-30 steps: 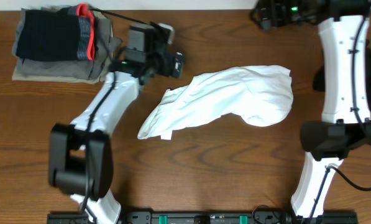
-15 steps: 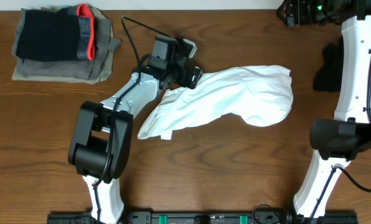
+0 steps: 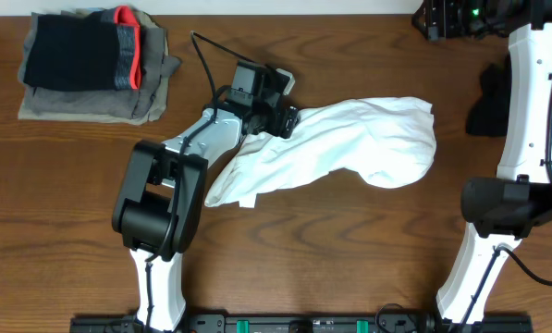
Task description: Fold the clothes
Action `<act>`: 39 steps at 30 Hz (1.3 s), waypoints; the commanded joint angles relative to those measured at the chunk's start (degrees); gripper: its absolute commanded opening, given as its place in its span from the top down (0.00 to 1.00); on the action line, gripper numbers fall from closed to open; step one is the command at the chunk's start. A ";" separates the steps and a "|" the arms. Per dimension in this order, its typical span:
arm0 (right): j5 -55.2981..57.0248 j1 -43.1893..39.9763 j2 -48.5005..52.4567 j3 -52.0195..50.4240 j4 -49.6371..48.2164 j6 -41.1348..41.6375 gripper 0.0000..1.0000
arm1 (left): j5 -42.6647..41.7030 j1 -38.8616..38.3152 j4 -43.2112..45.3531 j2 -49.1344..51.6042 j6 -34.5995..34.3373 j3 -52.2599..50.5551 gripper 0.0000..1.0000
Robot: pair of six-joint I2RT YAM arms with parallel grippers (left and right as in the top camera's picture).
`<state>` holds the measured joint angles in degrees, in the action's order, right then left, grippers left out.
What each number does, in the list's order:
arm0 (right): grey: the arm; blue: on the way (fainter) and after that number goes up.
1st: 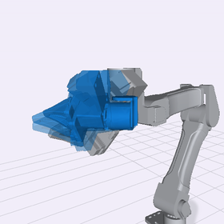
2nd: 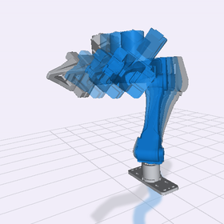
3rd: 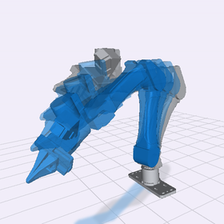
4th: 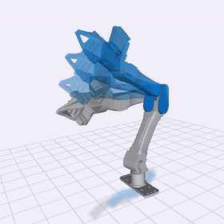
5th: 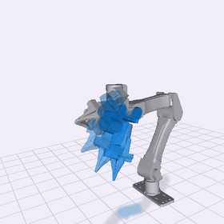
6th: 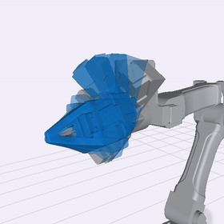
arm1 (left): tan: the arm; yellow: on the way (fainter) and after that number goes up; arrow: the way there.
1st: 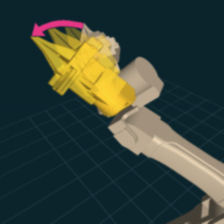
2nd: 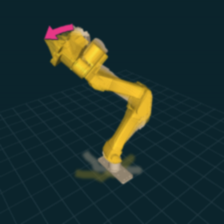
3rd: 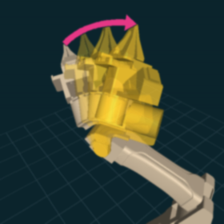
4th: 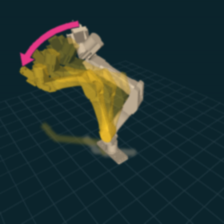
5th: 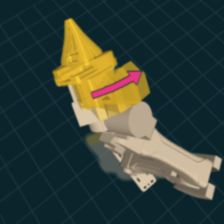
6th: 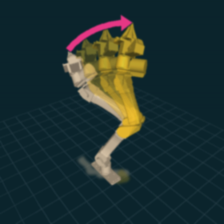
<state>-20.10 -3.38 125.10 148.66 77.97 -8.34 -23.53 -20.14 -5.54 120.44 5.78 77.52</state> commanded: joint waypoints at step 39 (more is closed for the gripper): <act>-0.26 0.61 -0.59 0.24 4.59 -0.11 0.30 | 10.88 0.00 0.20 -28.09 -4.83 4.81 0.94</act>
<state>-20.08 -3.33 125.10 148.66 81.93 -8.36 -16.23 -20.43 -5.39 96.53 -1.17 81.17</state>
